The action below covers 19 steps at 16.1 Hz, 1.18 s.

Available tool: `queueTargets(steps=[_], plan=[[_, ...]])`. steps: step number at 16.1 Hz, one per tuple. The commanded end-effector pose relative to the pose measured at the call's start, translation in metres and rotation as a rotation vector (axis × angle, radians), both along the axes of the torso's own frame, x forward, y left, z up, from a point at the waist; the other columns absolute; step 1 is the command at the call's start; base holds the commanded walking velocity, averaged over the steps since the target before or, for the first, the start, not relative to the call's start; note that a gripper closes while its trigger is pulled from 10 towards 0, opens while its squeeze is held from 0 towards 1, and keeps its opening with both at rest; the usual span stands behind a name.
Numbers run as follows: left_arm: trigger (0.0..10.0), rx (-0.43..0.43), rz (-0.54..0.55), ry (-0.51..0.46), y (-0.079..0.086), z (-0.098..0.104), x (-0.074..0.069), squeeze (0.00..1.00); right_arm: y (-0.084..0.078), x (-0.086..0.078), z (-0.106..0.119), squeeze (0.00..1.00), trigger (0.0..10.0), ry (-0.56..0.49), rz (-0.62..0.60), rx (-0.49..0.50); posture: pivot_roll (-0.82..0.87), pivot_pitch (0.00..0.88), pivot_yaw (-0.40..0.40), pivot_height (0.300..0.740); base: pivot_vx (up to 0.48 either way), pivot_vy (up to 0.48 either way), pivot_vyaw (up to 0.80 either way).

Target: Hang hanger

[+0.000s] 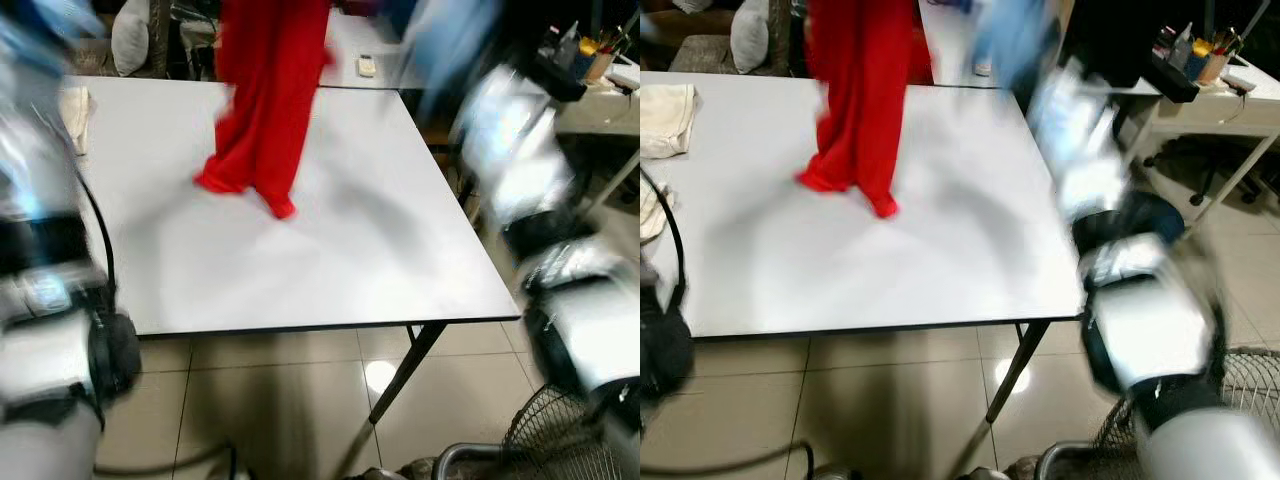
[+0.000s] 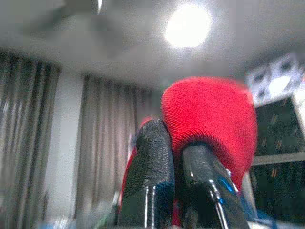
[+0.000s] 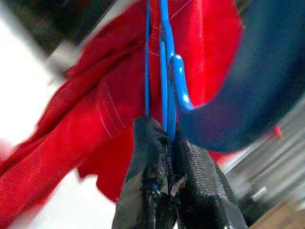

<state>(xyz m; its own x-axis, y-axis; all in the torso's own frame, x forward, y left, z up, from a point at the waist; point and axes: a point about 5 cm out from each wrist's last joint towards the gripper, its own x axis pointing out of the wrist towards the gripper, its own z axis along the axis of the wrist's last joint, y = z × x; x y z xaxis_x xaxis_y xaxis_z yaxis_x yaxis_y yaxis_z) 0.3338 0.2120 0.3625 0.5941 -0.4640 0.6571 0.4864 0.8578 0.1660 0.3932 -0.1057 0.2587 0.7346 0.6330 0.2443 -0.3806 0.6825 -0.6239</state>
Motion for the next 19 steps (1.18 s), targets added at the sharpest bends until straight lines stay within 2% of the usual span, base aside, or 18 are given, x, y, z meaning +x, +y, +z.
queueTargets(steps=[1, 2, 3, 4, 5, 7, 8, 9, 10, 11, 12, 13, 15, 16, 17, 18, 19], plan=[[10.0, 0.060, 0.021, 0.028, -0.010, -0.010, 0.001, 0.00, -0.003, -0.002, -0.013, 0.00, 10.0, 0.036, 0.030, -0.053, 0.00, 0.000, -0.067, 0.740, 0.000, 0.000, 0.00], [10.0, 0.145, 0.097, 0.155, -0.013, -0.047, 0.006, 0.00, -0.001, -0.014, -0.047, 0.00, 10.0, 0.147, 0.142, -0.129, 0.00, 0.000, -0.058, 0.740, 0.000, 0.000, 0.00], [10.0, 0.192, 0.138, 0.218, -0.013, -0.066, 0.007, 0.00, 0.000, -0.023, -0.063, 0.00, 10.0, 0.190, 0.203, -0.176, 0.00, 0.000, -0.057, 0.740, 0.000, 0.000, 0.00], [10.0, 0.241, 0.259, 0.372, -0.004, -0.101, 0.013, 0.00, -0.002, -0.043, -0.090, 0.00, 10.0, 0.287, 0.331, -0.260, 0.00, 0.000, -0.054, 0.740, 0.000, 0.000, 0.00], [10.0, 0.253, 0.324, 0.431, 0.002, -0.112, 0.016, 0.00, -0.004, -0.052, -0.097, 0.00, 10.0, 0.316, 0.375, -0.290, 0.00, 0.000, -0.054, 0.740, 0.000, 0.000, 0.00], [10.0, 0.333, 0.495, 0.537, 0.023, -0.132, 0.024, 0.00, -0.009, -0.068, -0.102, 0.00, 10.0, 0.355, 0.454, -0.309, 0.00, 0.000, -0.050, 0.740, 0.000, 0.000, 0.00], [10.0, 0.373, 0.533, 0.611, 0.032, -0.146, 0.027, 0.00, -0.013, -0.076, -0.098, 0.00, 10.0, 0.376, 0.490, -0.301, 0.00, 0.000, -0.041, 0.740, 0.000, 0.000, 0.00], [10.0, 0.401, 0.534, 0.641, 0.034, -0.153, 0.027, 0.00, -0.015, -0.079, -0.095, 0.00, 10.0, 0.372, 0.493, -0.300, 0.00, 0.000, -0.039, 0.740, 0.000, 0.000, 0.00], [10.0, 0.446, 0.552, 0.711, 0.043, -0.170, 0.024, 0.00, -0.023, -0.089, -0.086, 0.00, 10.0, 0.376, 0.510, -0.271, 0.00, 0.000, -0.037, 0.740, 0.000, 0.000, 0.00], [10.0, 0.455, 0.563, 0.745, 0.048, -0.179, 0.021, 0.12, -0.027, -0.097, -0.079, 0.00, 10.0, 0.382, 0.521, -0.248, 0.00, 0.000, -0.037, 0.740, 0.000, 0.000, 0.00], [10.0, 0.495, 0.573, 0.770, 0.056, -0.189, 0.017, 0.99, -0.033, -0.106, -0.069, 0.00, 10.0, 0.382, 0.527, -0.210, 0.00, 0.000, -0.039, 0.740, 0.000, 0.000, 0.00], [10.0, 0.534, 0.574, 0.772, 0.060, -0.196, 0.014, 1.00, -0.037, -0.111, -0.060, 0.00, 10.0, 0.383, 0.537, -0.183, 0.00, 0.000, -0.039, 0.740, 0.000, 0.000, 0.00], [10.0, 0.545, 0.522, 0.790, 0.063, -0.202, 0.008, 1.00, -0.040, -0.109, -0.045, 0.00, 10.0, 0.368, 0.525, -0.081, 0.00, 0.000, -0.037, 0.740, 0.000, 0.000, 0.00], [10.0, 0.582, 0.443, 0.797, 0.063, -0.203, -0.003, 1.00, -0.042, -0.105, -0.034, 0.00, 10.0, 0.365, 0.486, -0.001, 0.00, 0.000, -0.040, 0.740, 0.000, 0.000, 0.00], [10.0, 0.604, 0.409, 0.799, 0.063, -0.203, -0.008, 1.00, -0.043, -0.104, -0.032, 0.00, 10.0, 0.371, 0.466, 0.023, 0.00, 0.000, -0.040, 0.740, 0.000, 0.000, 0.00], [10.0, 0.646, 0.308, 0.760, 0.062, -0.198, -0.025, 1.00, -0.043, -0.103, -0.030, 0.00, 10.0, 0.399, 0.417, 0.114, 0.00, 0.000, -0.042, 0.740, 0.000, 0.000, 0.00], [10.0, 0.645, 0.216, 0.729, 0.061, -0.193, -0.037, 1.00, -0.040, -0.103, -0.030, 0.00, 10.0, 0.413, 0.383, 0.174, 0.00, 0.000, -0.050, 0.740, 0.000, 0.000, 0.00]])
